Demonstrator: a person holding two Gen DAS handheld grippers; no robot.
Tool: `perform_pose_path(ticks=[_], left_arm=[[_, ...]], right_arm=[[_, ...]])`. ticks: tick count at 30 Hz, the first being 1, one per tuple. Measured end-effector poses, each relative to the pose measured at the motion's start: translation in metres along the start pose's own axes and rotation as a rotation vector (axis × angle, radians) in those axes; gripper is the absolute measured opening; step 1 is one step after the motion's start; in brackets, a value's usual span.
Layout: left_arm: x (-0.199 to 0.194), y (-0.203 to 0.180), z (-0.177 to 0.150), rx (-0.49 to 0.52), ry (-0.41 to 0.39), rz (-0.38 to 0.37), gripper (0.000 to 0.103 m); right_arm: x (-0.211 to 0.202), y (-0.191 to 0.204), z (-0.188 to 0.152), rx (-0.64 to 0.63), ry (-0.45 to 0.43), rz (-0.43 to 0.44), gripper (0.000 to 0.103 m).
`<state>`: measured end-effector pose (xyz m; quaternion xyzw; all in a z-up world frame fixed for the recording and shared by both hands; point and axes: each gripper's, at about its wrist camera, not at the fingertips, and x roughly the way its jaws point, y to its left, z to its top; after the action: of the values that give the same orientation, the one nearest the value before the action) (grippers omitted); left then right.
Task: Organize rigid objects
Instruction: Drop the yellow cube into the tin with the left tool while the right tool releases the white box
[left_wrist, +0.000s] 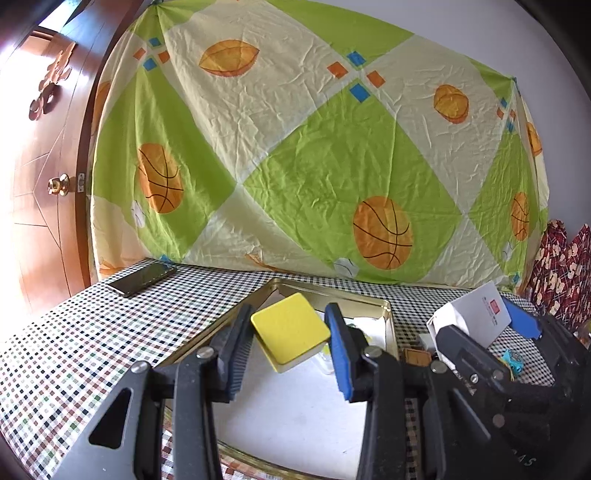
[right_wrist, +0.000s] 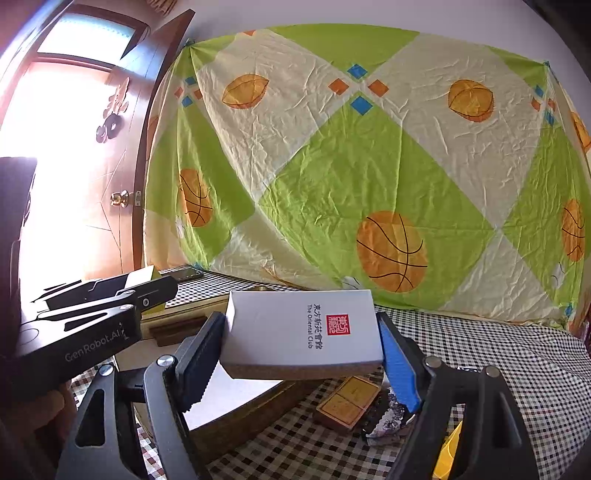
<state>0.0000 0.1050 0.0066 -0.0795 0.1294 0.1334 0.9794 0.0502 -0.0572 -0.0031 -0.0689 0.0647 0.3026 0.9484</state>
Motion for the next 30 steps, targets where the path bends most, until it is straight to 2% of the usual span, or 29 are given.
perform_pose_path(ticks=[16, 22, 30], left_arm=[[0.025, 0.021, -0.001, 0.021, 0.073, 0.043, 0.038], [0.039, 0.030, -0.002, 0.012, 0.140, 0.032, 0.038], [0.055, 0.033, -0.001, 0.053, 0.199, 0.032, 0.038]], right_arm=[[0.023, 0.013, 0.003, -0.029, 0.052, 0.028, 0.081], [0.037, 0.017, 0.012, -0.029, 0.085, 0.052, 0.081], [0.060, 0.024, 0.017, -0.033, 0.155, 0.083, 0.081]])
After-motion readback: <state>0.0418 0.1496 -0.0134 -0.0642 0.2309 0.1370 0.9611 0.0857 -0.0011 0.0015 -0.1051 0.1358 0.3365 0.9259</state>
